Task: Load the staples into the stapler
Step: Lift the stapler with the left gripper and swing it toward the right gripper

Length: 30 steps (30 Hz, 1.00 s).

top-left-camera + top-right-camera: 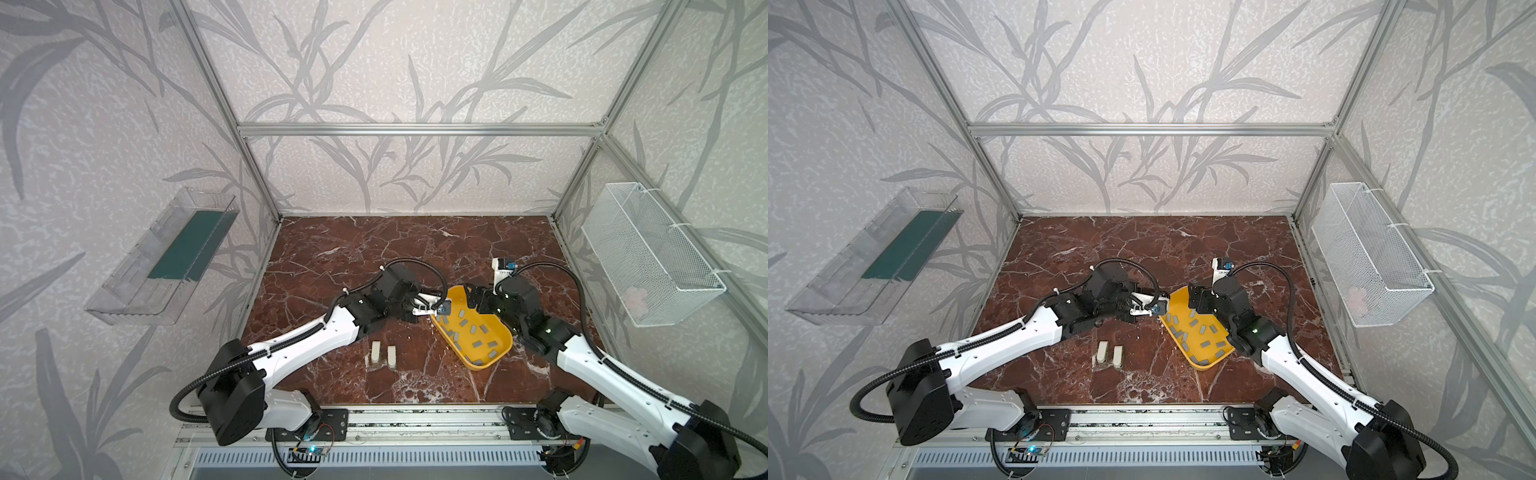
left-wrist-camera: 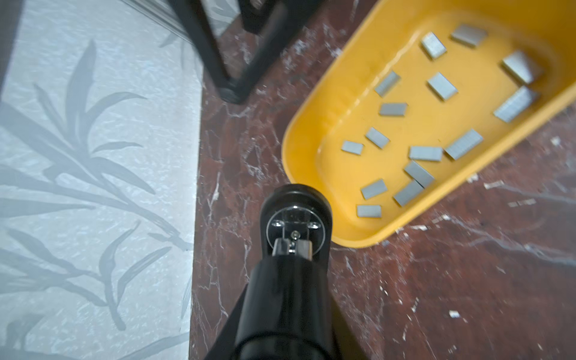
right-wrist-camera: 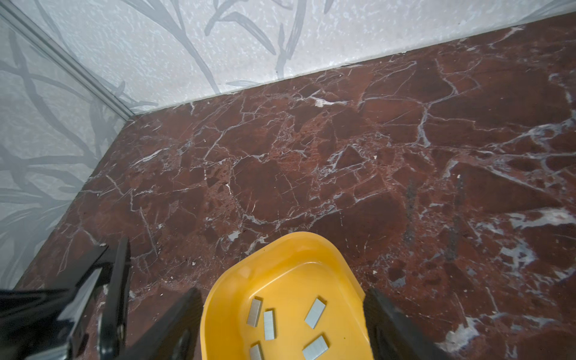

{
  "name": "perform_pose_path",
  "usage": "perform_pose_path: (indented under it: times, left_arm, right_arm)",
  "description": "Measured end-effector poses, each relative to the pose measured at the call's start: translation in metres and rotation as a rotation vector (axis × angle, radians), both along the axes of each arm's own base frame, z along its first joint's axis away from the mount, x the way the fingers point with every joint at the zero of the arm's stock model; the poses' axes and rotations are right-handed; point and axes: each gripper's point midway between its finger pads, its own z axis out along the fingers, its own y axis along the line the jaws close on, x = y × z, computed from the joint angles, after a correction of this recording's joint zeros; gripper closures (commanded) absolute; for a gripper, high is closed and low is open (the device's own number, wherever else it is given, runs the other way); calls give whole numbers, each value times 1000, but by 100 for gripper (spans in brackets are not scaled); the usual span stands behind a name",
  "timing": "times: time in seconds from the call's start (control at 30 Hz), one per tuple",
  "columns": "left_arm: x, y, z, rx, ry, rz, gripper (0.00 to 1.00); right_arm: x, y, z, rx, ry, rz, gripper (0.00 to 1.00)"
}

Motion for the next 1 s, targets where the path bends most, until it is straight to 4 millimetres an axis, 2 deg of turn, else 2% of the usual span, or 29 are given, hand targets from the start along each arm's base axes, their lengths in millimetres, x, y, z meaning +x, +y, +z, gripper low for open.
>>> perform_pose_path:
  times: [0.13, 0.33, 0.57, 1.0]
  left_arm:
    - [10, -14, 23, -88, -9, -1, 100]
    - [-4, -8, 3, -84, 62, -22, 100]
    - [-16, -6, 16, -114, 72, -56, 100]
    - [-19, -4, 10, -95, 93, -58, 100]
  right_arm:
    - [-5, 6, 2, 32, -12, 40, 24]
    - [-14, 18, 11, 104, -49, 121, 28]
    - [-26, 33, 19, 188, -96, 221, 29]
    - [-34, 48, 26, 242, -141, 303, 30]
